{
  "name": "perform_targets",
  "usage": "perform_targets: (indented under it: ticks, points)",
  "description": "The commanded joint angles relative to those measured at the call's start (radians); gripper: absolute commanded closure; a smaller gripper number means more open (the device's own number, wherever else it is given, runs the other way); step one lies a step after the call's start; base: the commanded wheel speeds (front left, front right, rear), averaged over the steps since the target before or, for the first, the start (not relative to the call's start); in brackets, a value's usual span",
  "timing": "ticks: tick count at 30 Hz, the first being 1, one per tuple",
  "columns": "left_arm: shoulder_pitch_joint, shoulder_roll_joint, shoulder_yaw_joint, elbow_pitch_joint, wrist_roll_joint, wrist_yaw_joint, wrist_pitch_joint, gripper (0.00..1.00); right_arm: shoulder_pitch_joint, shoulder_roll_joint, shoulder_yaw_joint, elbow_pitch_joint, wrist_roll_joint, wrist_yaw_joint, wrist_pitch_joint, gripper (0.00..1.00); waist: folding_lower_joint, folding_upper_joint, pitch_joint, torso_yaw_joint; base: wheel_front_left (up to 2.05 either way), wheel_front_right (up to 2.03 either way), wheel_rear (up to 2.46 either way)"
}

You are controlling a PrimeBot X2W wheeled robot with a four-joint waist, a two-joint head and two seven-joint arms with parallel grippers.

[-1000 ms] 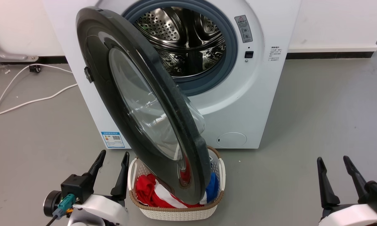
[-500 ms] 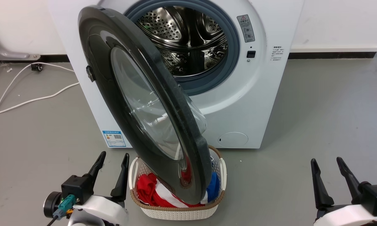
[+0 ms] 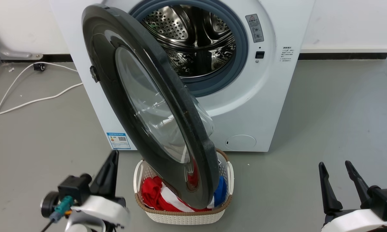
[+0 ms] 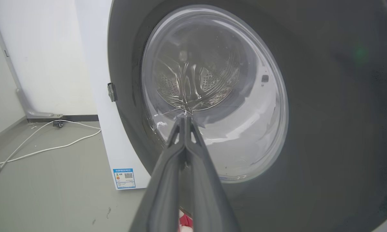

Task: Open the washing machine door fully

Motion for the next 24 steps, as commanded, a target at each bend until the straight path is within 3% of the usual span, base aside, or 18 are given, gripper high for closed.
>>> perform_targets:
  ticks: [1, 13, 24]
  points:
    - [-0.018, -0.003, 0.010, -0.023, 0.003, 0.006, -0.002, 1.00, -0.013, 0.005, -0.002, -0.005, 0.000, 0.000, -0.003, 0.00, 0.0000, 0.0000, 0.001, 0.002, 0.00, 0.00, 0.00]
    - [-0.137, -0.055, 0.065, -0.382, 0.069, 0.033, -0.002, 1.00, -0.016, 0.006, -0.012, 0.003, -0.005, 0.000, -0.009, 0.00, 0.0000, 0.0000, 0.004, 0.021, 0.00, 0.00, 0.00]
    - [-0.278, -0.112, -0.106, -0.585, 0.080, 0.009, 0.044, 1.00, -0.019, 0.007, -0.011, 0.022, 0.002, 0.000, -0.016, 0.00, 0.0000, 0.0000, 0.003, 0.025, 0.00, 0.00, 0.00]
